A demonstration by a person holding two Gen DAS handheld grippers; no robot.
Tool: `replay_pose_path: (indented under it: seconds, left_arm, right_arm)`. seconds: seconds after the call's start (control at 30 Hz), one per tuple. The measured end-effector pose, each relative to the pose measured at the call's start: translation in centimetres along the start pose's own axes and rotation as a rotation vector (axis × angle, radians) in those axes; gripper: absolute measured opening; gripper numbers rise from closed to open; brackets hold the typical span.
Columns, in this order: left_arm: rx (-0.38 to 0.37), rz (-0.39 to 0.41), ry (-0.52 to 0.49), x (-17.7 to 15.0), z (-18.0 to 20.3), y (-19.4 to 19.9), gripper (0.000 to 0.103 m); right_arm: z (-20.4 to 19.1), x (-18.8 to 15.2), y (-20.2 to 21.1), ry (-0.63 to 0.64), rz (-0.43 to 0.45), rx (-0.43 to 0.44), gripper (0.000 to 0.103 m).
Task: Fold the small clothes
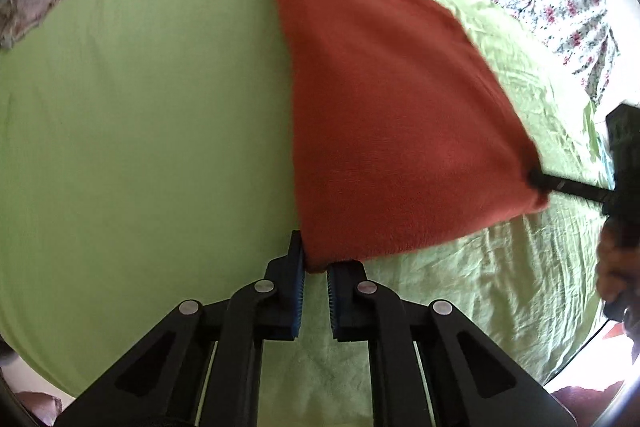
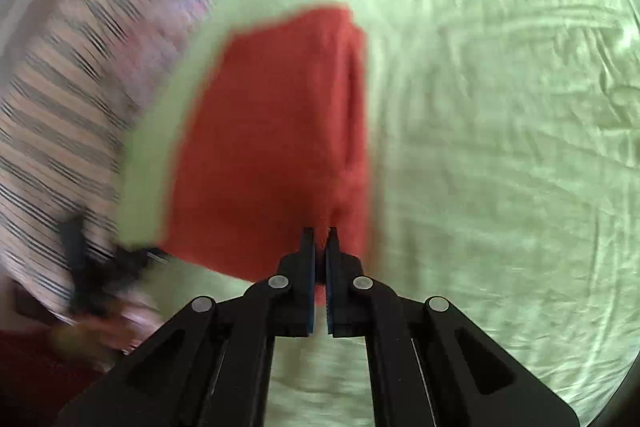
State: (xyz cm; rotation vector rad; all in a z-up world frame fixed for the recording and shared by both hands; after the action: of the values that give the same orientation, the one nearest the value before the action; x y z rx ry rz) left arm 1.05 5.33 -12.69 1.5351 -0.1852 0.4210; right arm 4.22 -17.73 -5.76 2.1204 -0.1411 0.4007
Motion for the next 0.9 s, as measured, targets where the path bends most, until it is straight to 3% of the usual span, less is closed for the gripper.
replay_pose_path:
  seconds: [0.07,0.2,0.27,0.33,0.5,0.67,0.8,0.9]
  left_arm:
    - [0.006,-0.006,-0.007,-0.1,0.0,-0.1,0.009]
    - [0.002,-0.038,-0.039,-0.5,-0.4,0.4,0.015]
    - [-0.012,-0.034,-0.050,-0.6,-0.8,1.4,0.015]
    - [-0.064,-0.004,-0.059,-0.5,-1.2,3.3,0.016]
    - [-0.146,0.072,-0.096,1.3,-0.2,5.9,0.019]
    - [-0.190,0.064,-0.097,3.3,2.3,4.2,0.021]
    - [-0.190,0.010,-0.097,3.1,3.1,1.4,0.023]
    - [-0.198,-0.024,-0.081,2.7,3.3,0.0,0.023]
  right_arm:
    - [1.0,-1.2,-1.5,0.021,-0.033,-0.052,0.004]
    - [1.2,-0.9,-1.1,-0.032,-0.022,-0.027,0.005]
    - [1.2,-0.7,-0.7,-0.038,-0.038,-0.011,0.018]
    - [1.7,0.1,0.2,-0.080,-0.041,0.012,0.022]
    - [1.5,2.8,2.5,-0.111,0.078,0.096,0.022]
    - [2.0,7.0,-0.2,-0.092,0.101,0.113,0.022]
    - [4.0,8.7,-3.5,-0.137,0.063,0.081,0.024]
    - [5.2,8.9,-4.5,-0.186,0.055,0.104,0.023]
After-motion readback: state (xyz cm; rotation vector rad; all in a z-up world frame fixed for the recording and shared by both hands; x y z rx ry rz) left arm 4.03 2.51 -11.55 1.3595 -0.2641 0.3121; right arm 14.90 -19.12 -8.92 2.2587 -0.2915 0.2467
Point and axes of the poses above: each gripper's, at about its wrist camera, not at the fingertips, and y roughly against the way its jaws point, z to its right, x to its top, the point moved 5 cm from there along -y, roughly the way its jaws point, and after that the axes turned 11 degrees about x, right-handed, at the moved point
